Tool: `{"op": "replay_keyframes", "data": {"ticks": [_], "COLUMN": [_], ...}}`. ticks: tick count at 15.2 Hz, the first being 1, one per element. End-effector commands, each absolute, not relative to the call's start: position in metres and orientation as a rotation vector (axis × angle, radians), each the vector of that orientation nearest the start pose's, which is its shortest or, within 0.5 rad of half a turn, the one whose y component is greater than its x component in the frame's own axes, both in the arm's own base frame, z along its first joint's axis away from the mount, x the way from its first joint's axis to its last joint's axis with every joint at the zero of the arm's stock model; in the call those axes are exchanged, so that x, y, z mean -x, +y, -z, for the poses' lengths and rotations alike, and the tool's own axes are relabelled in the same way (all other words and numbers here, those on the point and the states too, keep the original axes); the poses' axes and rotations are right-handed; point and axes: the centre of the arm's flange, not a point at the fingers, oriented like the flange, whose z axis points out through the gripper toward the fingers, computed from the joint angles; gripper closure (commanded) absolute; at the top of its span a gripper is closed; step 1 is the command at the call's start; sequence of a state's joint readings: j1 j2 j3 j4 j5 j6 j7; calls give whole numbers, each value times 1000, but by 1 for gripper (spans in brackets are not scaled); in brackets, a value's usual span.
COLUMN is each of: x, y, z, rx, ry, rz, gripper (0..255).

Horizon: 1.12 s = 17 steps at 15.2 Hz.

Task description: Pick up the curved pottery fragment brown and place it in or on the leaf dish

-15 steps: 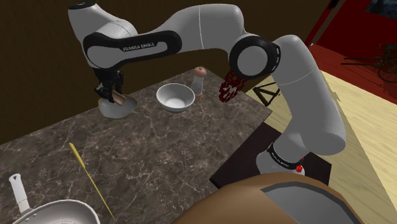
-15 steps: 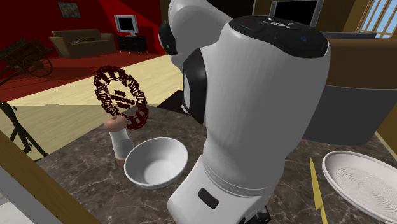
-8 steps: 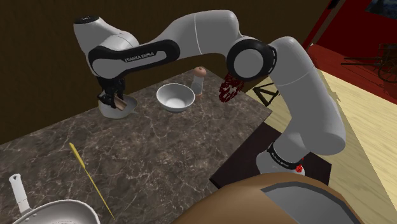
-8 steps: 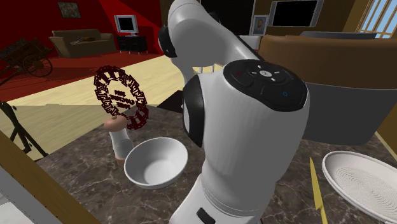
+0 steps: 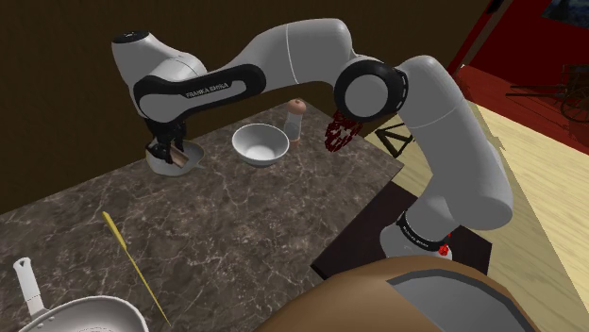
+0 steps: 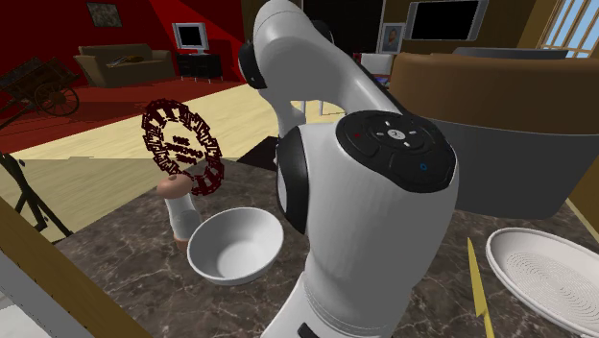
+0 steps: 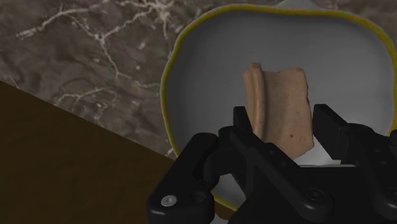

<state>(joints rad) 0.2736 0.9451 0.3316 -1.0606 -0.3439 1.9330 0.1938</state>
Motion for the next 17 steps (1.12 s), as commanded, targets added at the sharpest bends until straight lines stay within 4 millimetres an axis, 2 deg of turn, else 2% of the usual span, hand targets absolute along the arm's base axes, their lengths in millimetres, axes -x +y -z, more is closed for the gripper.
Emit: {"op": "replay_keyframes", "data": {"ticks": [1,2,7,11,17], "x": [-690,-690,-690,-690,-690], "y": [345,345,345,347,347], "z": [-271,-271,-271,-321,-321], "rx": [3132,3132,3132,3132,3132], "ry": [-655,-655,-655,-655,-655], "rz": [-14,-14,-14,-14,-14], "gripper": [255,0,0,0,0]}}
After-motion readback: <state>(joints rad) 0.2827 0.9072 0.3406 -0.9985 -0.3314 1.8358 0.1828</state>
